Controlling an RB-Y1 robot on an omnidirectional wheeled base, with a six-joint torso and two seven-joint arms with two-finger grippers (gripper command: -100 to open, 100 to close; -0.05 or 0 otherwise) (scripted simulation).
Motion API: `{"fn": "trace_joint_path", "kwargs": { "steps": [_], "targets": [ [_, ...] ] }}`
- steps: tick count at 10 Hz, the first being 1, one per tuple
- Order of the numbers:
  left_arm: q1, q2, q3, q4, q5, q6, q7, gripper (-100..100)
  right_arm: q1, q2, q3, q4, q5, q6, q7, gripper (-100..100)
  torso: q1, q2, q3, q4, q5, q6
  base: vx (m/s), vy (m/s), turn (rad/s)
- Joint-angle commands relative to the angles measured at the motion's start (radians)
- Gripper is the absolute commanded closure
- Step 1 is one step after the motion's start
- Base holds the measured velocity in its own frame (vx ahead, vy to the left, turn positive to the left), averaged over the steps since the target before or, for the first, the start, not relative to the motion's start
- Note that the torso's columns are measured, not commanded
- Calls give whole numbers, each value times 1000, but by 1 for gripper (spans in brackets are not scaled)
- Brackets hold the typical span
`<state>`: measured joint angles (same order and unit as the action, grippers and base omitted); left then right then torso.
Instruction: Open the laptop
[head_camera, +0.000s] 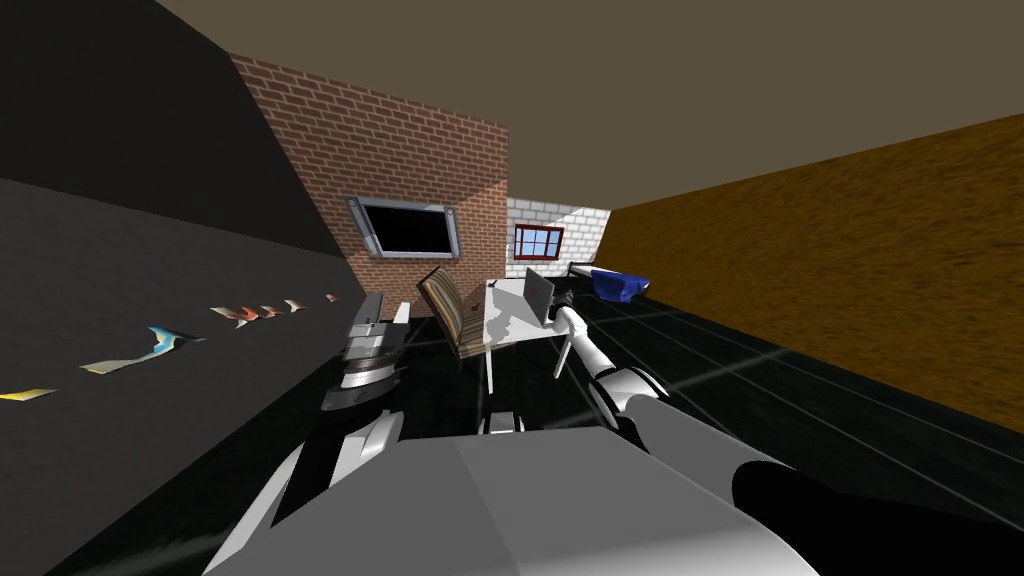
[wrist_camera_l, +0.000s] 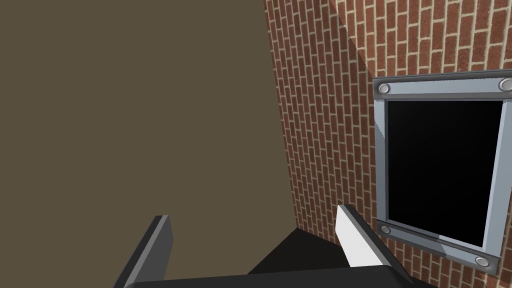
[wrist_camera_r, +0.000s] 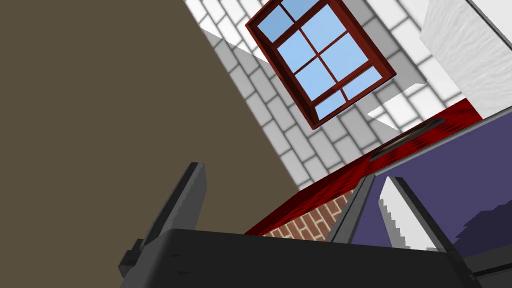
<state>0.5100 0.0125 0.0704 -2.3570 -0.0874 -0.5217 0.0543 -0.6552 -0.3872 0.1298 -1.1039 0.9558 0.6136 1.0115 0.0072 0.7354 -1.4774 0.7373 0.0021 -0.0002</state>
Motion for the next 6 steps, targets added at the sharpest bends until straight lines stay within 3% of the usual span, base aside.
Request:
{"fn": "trace_joint_path", "kwargs": {
  "steps": [1,2,4,5,6],
  "targets": [
    [0,0,0,0,0,0,0,0,-89,80,64,80,42,68,22,-100,-8,2,1,0,-2,-2,-120,-192,75],
    [0,0,0,0,0,0,0,0,-130,80,64,86,42,68,22,-100,-11,3,2,0,-4,-1,-76,-91,25],
    [0,0,0,0,0,0,0,0,-137,80,64,86,42,68,22,-100,-1,-1,-1,0,0,0,-11,4,-13],
    [0,0,0,0,0,0,0,0,-181,129,113,125,70,123,60,-100,-2,-1,-1,-1,-1,0,-88,-134,71],
    [0,0,0,0,0,0,0,0,-198,152,127,125,70,141,60,-100,-11,5,2,0,-3,-2,-133,-179,76]
  ]
}}
